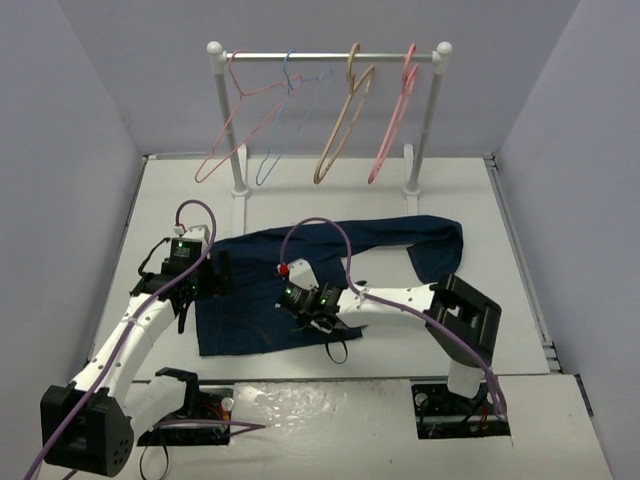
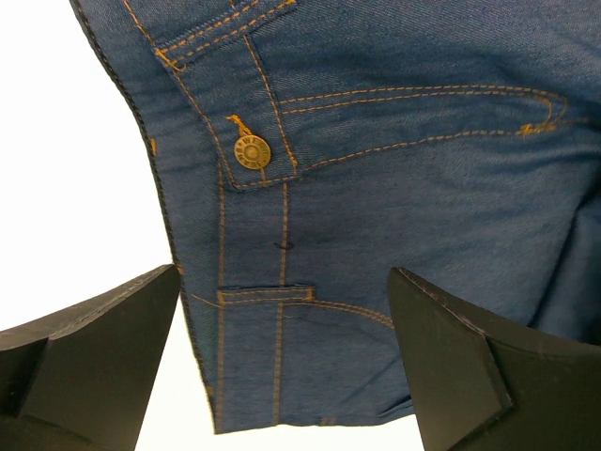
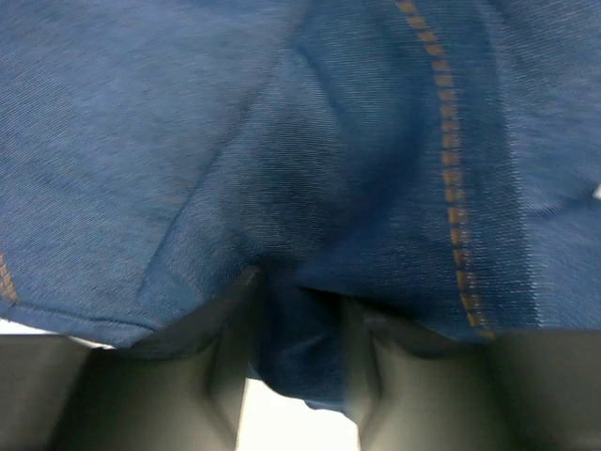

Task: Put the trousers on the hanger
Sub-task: Flatten out the trousers at the center of the board.

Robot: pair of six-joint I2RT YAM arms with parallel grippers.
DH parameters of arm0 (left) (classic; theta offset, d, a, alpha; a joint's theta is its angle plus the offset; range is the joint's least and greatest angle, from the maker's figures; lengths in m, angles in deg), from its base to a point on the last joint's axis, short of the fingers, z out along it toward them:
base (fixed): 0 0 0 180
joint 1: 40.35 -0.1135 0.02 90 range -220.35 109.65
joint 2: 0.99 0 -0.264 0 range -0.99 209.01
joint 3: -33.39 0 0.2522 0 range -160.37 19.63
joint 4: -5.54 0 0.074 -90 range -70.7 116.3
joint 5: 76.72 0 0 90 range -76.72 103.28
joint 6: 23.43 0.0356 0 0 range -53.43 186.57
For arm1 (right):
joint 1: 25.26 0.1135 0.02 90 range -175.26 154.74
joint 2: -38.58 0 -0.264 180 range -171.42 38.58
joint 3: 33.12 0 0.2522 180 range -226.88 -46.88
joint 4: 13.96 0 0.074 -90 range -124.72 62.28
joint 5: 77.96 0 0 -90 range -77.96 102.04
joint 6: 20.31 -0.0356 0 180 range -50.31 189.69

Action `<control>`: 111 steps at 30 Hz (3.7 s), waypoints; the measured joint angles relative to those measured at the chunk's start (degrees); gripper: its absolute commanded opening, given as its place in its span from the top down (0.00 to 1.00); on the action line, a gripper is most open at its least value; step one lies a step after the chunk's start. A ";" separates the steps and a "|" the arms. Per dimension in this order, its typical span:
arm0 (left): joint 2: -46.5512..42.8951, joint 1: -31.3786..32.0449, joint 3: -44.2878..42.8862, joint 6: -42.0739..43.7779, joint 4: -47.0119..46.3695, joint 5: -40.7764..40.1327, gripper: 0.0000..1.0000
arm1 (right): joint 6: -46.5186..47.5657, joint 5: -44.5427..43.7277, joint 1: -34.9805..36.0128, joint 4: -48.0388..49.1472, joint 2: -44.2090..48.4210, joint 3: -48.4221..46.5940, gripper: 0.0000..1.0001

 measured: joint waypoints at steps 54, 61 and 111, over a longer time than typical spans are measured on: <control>0.00 0.00 0.00 0.00 0.04 -0.04 0.09 | 2.02 14.45 -24.17 21.60 11.15 21.10 0.81; -0.07 0.00 0.00 0.00 0.03 -0.04 0.09 | -1.77 9.86 -23.88 16.54 12.61 21.12 1.00; 30.03 29.83 -4.82 -36.15 -23.64 -7.63 0.15 | -1.60 2.50 -44.23 -18.58 36.62 15.44 0.99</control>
